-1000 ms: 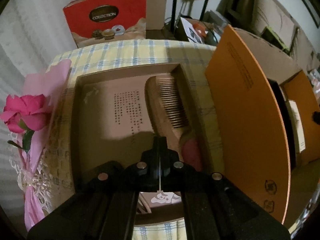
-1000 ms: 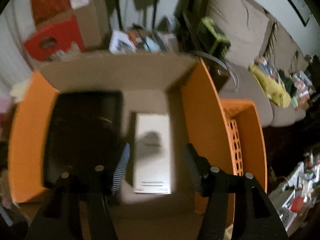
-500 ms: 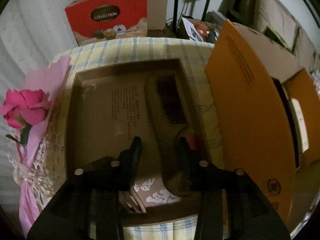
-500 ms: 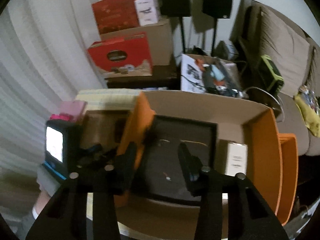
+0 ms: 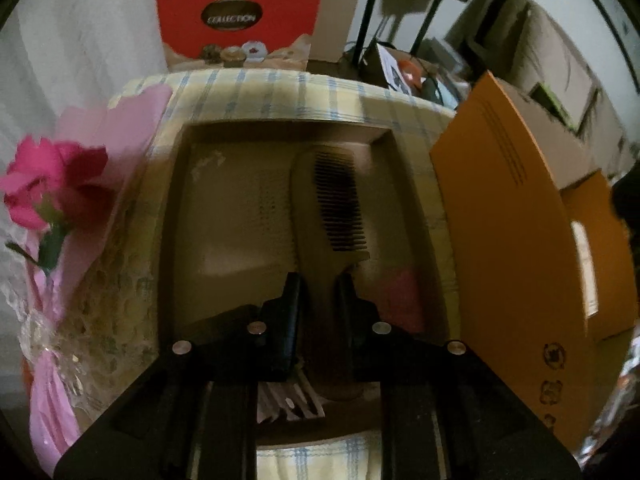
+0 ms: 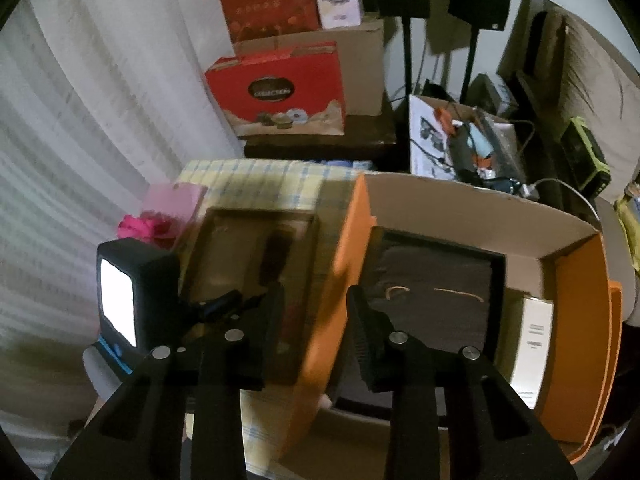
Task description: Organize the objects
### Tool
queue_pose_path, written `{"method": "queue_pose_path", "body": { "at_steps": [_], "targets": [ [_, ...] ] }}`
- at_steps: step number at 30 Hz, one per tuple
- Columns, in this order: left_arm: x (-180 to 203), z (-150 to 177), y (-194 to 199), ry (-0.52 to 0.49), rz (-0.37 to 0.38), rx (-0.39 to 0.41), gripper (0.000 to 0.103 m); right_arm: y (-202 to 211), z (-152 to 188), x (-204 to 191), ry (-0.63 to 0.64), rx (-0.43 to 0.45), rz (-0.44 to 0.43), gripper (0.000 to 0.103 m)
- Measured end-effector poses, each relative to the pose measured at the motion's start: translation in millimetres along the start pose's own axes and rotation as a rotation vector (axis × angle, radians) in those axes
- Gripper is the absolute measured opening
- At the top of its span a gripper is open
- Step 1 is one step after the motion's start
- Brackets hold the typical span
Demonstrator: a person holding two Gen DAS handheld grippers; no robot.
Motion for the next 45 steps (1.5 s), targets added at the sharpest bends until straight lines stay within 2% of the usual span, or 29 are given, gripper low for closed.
{"method": "queue_pose_path", "body": {
  "at_steps": [5, 14, 21, 28, 30, 31, 34, 37, 40, 43, 45],
  "targets": [
    [-14, 1, 5, 0.063, 0.048, -0.002, 0.016, -15, 0, -17, 0.008, -0.026, -0.018, 0.033],
    [-29, 5, 16, 0.113, 0.078, 0.028, 0.016, -63, -4, -41, -0.004, -0.103, -0.022, 0.032],
    [-34, 11, 22, 0.126, 0.079, 0.036, 0.016, -95, 6, -54, 0.003, -0.166, -0.006, 0.031],
    [-34, 18, 30, 0.126, 0.094, 0.043, 0.016, -125, 21, -56, -0.086, -0.246, -0.085, 0.031],
    [-33, 18, 32, 0.124, 0.102, 0.047, 0.011, -128, 24, -56, -0.099, -0.257, -0.101, 0.031],
    [-32, 18, 34, 0.124, 0.109, 0.051, 0.003, -130, 26, -56, -0.105, -0.265, -0.106, 0.031],
    [-27, 17, 37, 0.114, 0.124, 0.047, 0.001, -130, 25, -57, -0.103, -0.26, -0.108, 0.031],
    [-28, 17, 36, 0.117, 0.1, 0.049, 0.001, -129, 25, -58, -0.079, -0.27, -0.075, 0.031],
    [-32, 19, 36, 0.131, 0.103, 0.045, 0.002, -131, 27, -58, -0.065, -0.269, -0.064, 0.038],
    [-29, 21, 38, 0.102, 0.106, 0.04, 0.002, -135, 31, -57, -0.061, -0.287, -0.059, 0.043],
    [-26, 23, 39, 0.085, 0.103, 0.026, 0.011, -140, 37, -58, -0.075, -0.314, -0.079, 0.045]
  ]
}}
Point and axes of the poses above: each gripper's, at about its wrist camera, not at the fingertips, and y roughly against the way its jaws point, x to its right, z to its underside, the point moved 1 cm from there along -y, roughly the way its jaws point, and after that the axes turned 12 degrees about x, right-handed, at the moved point
